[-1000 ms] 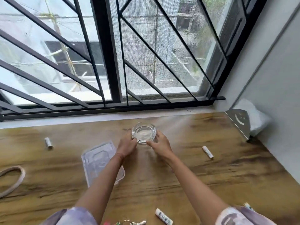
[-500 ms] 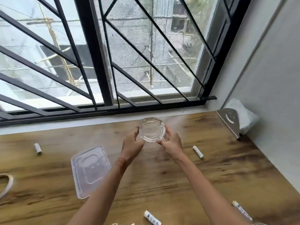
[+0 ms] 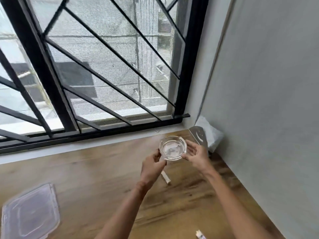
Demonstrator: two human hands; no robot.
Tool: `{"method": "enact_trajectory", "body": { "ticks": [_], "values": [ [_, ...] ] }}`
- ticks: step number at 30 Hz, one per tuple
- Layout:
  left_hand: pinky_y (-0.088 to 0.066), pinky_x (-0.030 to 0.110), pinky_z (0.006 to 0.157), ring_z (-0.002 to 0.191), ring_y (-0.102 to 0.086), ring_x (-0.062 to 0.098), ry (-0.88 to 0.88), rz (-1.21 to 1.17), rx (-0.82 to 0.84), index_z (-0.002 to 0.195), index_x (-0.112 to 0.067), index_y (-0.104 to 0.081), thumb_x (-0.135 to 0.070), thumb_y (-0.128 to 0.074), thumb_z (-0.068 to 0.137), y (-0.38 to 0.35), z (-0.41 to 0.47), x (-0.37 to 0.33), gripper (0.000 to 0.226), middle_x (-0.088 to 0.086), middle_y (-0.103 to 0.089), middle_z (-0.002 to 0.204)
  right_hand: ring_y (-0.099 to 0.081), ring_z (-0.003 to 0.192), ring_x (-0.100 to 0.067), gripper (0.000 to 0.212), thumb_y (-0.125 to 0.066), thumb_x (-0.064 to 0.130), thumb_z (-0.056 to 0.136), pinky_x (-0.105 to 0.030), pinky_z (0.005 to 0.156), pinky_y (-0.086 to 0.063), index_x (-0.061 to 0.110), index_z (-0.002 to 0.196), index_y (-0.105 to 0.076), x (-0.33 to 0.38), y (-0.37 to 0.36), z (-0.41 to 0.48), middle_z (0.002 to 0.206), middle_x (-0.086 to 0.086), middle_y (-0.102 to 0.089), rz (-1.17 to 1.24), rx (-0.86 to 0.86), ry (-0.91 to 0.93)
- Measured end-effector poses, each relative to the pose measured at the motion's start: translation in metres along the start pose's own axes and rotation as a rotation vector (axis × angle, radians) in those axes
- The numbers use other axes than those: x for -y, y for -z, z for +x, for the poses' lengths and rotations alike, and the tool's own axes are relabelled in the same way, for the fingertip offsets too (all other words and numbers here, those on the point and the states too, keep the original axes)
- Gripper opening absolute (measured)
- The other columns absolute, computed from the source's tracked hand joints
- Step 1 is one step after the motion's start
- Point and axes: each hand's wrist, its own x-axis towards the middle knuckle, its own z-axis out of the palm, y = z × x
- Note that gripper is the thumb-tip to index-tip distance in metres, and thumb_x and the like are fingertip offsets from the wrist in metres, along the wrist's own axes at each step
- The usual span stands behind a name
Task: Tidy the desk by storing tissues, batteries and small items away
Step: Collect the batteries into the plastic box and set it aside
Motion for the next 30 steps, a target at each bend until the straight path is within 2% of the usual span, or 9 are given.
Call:
{"method": "enact_trajectory", "body": {
  "ticks": [2, 4, 8, 10, 12, 17, 21, 25, 30],
  "values": [
    [-0.05, 0.027, 0.087, 0.094, -0.063, 0.006, 0.015, -0.039, 0.006, 0.102, -0.028, -0.065, -0.016, -0.057, 0.075, -0.019, 0.007, 0.0, 0.031, -0.009, -0.07, 0.098, -0.05, 0.122, -0.018, 0.07, -0.066, -0.015, 0.072, -0.037, 0.107, -0.038, 0.002, 0.135, -0.04, -0.008, 0.012, 0.012, 0.137, -0.01, -0.049, -0.059, -0.019, -0.005],
    [-0.05, 0.029, 0.088, 0.097, -0.063, 0.009, 0.031, -0.044, 0.002, 0.107, -0.023, -0.065, -0.021, -0.056, 0.068, -0.034, 0.014, 0.002, 0.04, -0.005, -0.071, 0.101, -0.052, 0.119, -0.015, 0.068, -0.063, -0.016, 0.075, -0.038, 0.105, -0.041, 0.005, 0.135, -0.041, -0.015, 0.019, 0.022, 0.135, -0.006, -0.05, -0.08, -0.034, -0.017],
    [-0.049, 0.041, 0.095, 0.097, -0.063, 0.008, 0.059, 0.022, -0.016, 0.102, -0.035, -0.066, -0.029, -0.054, 0.062, -0.048, 0.034, 0.019, 0.042, -0.009, -0.072, 0.101, -0.053, 0.113, -0.012, 0.061, -0.049, -0.021, 0.078, -0.03, 0.103, -0.041, 0.004, 0.133, -0.043, -0.025, 0.024, 0.037, 0.126, -0.002, -0.054, -0.082, -0.049, -0.008],
    [-0.049, 0.044, 0.094, 0.09, -0.061, 0.007, 0.068, 0.048, -0.011, 0.105, -0.038, -0.065, -0.033, -0.053, 0.061, -0.054, 0.043, 0.027, 0.046, -0.008, -0.073, 0.099, -0.051, 0.119, -0.014, 0.06, -0.051, -0.016, 0.078, -0.032, 0.106, -0.039, 0.004, 0.134, -0.042, -0.034, 0.025, 0.048, 0.132, -0.005, -0.052, -0.093, -0.065, 0.01],
    [-0.048, 0.043, 0.096, 0.095, -0.062, 0.006, 0.068, 0.043, -0.013, 0.108, -0.038, -0.064, -0.034, -0.054, 0.061, -0.058, 0.048, 0.03, 0.048, -0.011, -0.072, 0.1, -0.045, 0.126, -0.014, 0.061, -0.053, -0.012, 0.079, -0.036, 0.11, -0.035, 0.005, 0.137, -0.039, -0.038, 0.024, 0.052, 0.137, -0.004, -0.047, -0.097, -0.071, -0.001],
    [-0.047, 0.039, 0.098, 0.102, -0.062, 0.007, 0.097, 0.015, -0.031, 0.099, -0.041, -0.065, -0.039, -0.056, 0.061, -0.066, 0.059, 0.033, 0.04, -0.016, -0.071, 0.099, -0.043, 0.129, -0.015, 0.068, -0.036, -0.016, 0.074, -0.038, 0.111, -0.033, 0.013, 0.135, -0.043, -0.048, 0.018, 0.063, 0.137, 0.001, -0.048, -0.137, -0.118, 0.042],
    [-0.048, 0.041, 0.093, 0.093, -0.062, 0.005, 0.09, -0.009, -0.036, 0.1, -0.031, -0.067, -0.04, -0.056, 0.058, -0.067, 0.062, 0.031, 0.044, -0.011, -0.072, 0.098, -0.044, 0.126, -0.01, 0.069, -0.035, -0.013, 0.072, -0.036, 0.11, -0.034, 0.017, 0.132, -0.048, -0.053, 0.015, 0.07, 0.133, 0.003, -0.052, -0.166, -0.157, 0.042],
    [-0.048, 0.043, 0.096, 0.097, -0.063, 0.007, 0.097, 0.007, -0.028, 0.102, -0.027, -0.068, -0.037, -0.055, 0.059, -0.067, 0.065, 0.031, 0.045, -0.009, -0.072, 0.099, -0.045, 0.127, -0.014, 0.065, -0.035, -0.011, 0.073, -0.039, 0.11, -0.035, 0.014, 0.131, -0.05, -0.059, 0.011, 0.075, 0.135, -0.001, -0.053, -0.162, -0.207, 0.026],
    [-0.048, 0.05, 0.092, 0.091, -0.06, 0.009, 0.099, 0.017, -0.008, 0.092, -0.039, -0.067, -0.034, -0.055, 0.059, -0.067, 0.067, 0.034, 0.035, -0.009, -0.069, 0.095, -0.045, 0.128, -0.014, 0.065, -0.034, -0.013, 0.075, -0.037, 0.11, -0.034, 0.015, 0.131, -0.051, -0.061, 0.01, 0.076, 0.134, -0.001, -0.054, -0.19, -0.238, 0.031]
  ]
}}
